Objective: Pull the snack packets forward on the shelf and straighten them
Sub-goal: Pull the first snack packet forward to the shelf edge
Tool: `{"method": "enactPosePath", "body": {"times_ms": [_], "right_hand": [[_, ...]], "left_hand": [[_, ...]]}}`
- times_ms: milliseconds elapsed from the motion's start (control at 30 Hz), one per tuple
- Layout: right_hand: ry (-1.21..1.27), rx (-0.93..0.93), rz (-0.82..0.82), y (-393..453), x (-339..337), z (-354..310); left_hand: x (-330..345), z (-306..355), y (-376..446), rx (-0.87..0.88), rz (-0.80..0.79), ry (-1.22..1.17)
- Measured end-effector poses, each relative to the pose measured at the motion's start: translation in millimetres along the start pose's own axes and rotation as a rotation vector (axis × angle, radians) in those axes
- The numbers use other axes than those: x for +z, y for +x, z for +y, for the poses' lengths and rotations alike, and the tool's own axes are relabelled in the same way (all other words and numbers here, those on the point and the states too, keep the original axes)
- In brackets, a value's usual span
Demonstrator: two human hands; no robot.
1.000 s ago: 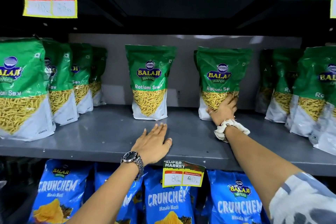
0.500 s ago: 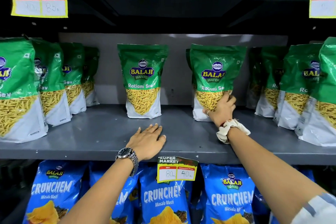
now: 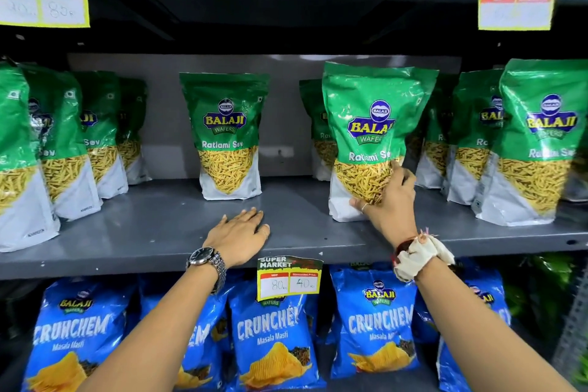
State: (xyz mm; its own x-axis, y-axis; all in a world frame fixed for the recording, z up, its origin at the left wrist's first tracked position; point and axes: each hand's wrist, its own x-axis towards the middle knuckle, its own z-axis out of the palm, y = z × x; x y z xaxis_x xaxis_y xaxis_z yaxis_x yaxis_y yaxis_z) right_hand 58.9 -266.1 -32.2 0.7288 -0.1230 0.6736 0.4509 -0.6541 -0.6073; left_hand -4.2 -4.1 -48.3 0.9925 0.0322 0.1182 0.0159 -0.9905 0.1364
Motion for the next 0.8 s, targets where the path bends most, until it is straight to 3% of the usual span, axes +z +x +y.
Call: {"method": "enactPosePath", "body": {"times_ms": [800], "right_hand": [[-0.033,0.023,0.057,-34,-27,-11]], "left_hand": [[0,0,-3,-0.008,0.045,-0.007]]}}
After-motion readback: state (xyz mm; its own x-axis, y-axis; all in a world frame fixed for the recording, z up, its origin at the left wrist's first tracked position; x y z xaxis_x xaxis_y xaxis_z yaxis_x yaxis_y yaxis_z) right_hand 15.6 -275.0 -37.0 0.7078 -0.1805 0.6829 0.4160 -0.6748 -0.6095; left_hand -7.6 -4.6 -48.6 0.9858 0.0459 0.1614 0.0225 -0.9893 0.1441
